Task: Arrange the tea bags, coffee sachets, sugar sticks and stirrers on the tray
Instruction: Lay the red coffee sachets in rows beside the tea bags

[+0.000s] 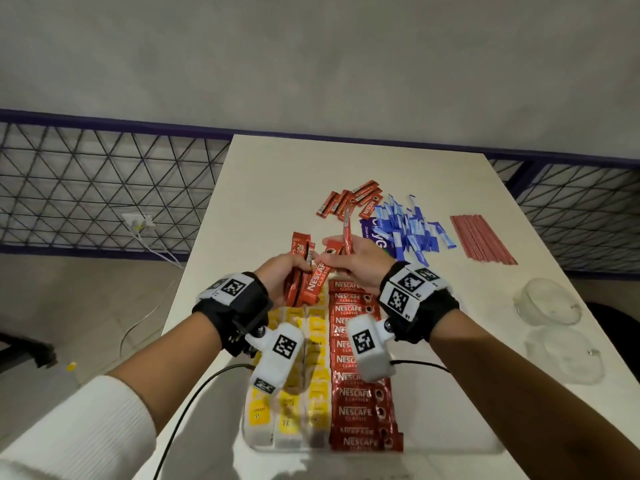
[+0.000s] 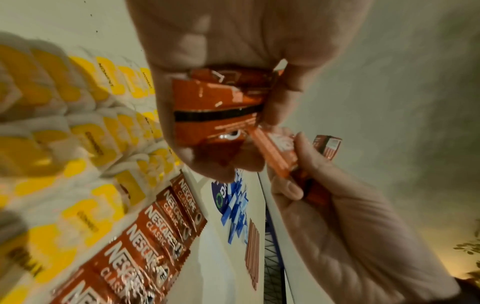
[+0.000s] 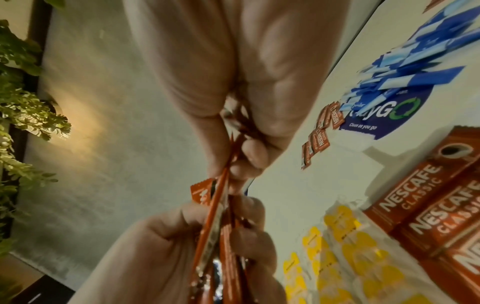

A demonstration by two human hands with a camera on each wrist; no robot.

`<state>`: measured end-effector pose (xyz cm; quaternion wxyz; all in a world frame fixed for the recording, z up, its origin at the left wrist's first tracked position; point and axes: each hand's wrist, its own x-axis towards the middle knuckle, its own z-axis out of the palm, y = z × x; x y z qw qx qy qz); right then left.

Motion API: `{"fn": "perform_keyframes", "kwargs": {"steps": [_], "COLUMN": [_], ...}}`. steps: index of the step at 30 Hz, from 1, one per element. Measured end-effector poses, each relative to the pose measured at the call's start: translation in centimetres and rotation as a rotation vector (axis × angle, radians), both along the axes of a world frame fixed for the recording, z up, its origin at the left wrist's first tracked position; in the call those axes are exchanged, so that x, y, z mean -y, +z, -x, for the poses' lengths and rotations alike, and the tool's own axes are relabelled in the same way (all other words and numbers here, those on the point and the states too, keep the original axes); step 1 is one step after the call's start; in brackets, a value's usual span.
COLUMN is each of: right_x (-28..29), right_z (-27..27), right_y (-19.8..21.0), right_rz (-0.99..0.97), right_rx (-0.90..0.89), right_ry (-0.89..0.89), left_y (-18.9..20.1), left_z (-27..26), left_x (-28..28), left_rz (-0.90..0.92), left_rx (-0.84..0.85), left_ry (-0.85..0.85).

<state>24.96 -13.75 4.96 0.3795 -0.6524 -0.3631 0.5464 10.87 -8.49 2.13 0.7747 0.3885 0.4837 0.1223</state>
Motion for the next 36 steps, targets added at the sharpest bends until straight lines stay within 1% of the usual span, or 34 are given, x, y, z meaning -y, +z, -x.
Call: {"fn": "perform_keyframes", "kwargs": {"steps": [3,5,7,9,11,12,14,17,19,22,26,28,31,34,36], "right_x": [0.8,1.1,1.3,1.8,2.5,2.8,3.2,3.4,3.6,4.2,4.5,4.6,4.8,4.8,4.7], "right_z": [1.0,1.5,1.6,1.4,1.2,1.0,0.8,0.7,0.6,0.4,0.0,-0.2,-0.4,-1.0,-1.4], "right_y": [-0.4,-0.6,-1.1,-0.9,-0.6,-0.6,-0.5,-0.8,-0.9,-0.9,-0.9,-0.8,-1.0,-1.7,-2.2], "right_rz": [-0.038,-0.064,-0.071,-0.046,-0.001,0.014,0.049,0.075,0.020,-0.045,-0.055,-0.068,-0.061,0.003,0.025], "right_rx": [0.012,0.045,0.061,0.108,0.291,0.359,0.391,0.321,0.294,0.311,0.309,0.283,0.192,0.013,-0.068], "right_ry": [-0.058,-0.070,-0.083,-0.097,-0.062,-0.037,0.001,0.023,0.012,-0.011,-0.021,-0.039,-0.030,-0.032,-0.018], "left_y": [0.5,0.9,1.0,0.8,0.6,0.5,0.3,0.4,0.4,0.4,0.3,0.3,0.1,-0.3,-0.4], "left_z": [0.0,0.0,0.0,0.4,0.8,1.0,1.4,1.9,1.9,1.9,1.8,1.6,1.4,1.2,0.9], "left_x": [0.7,1.4,1.9,2.0,1.9,1.8,1.6,1.4,1.3,1.3,1.3,1.3,1.2,1.0,1.0], "left_rz": [0.017,-0.031,-0.097,-0.131,-0.134,-0.131,-0.129,-0.138,-0.157,-0.199,-0.199,-0.213,-0.254,-0.254,-0.240], "left_rx": [0.076,0.124,0.130,0.086,0.052,0.050,0.062,0.106,0.131,0.114,0.173,0.158,0.088,0.083,0.087], "left_ry": [-0.096,-0.183,-0.240,-0.265,-0.257,-0.226,-0.135,-0.013,0.033,0.001,-0.031,-0.068,-0.093,-0.090,-0.072]}}
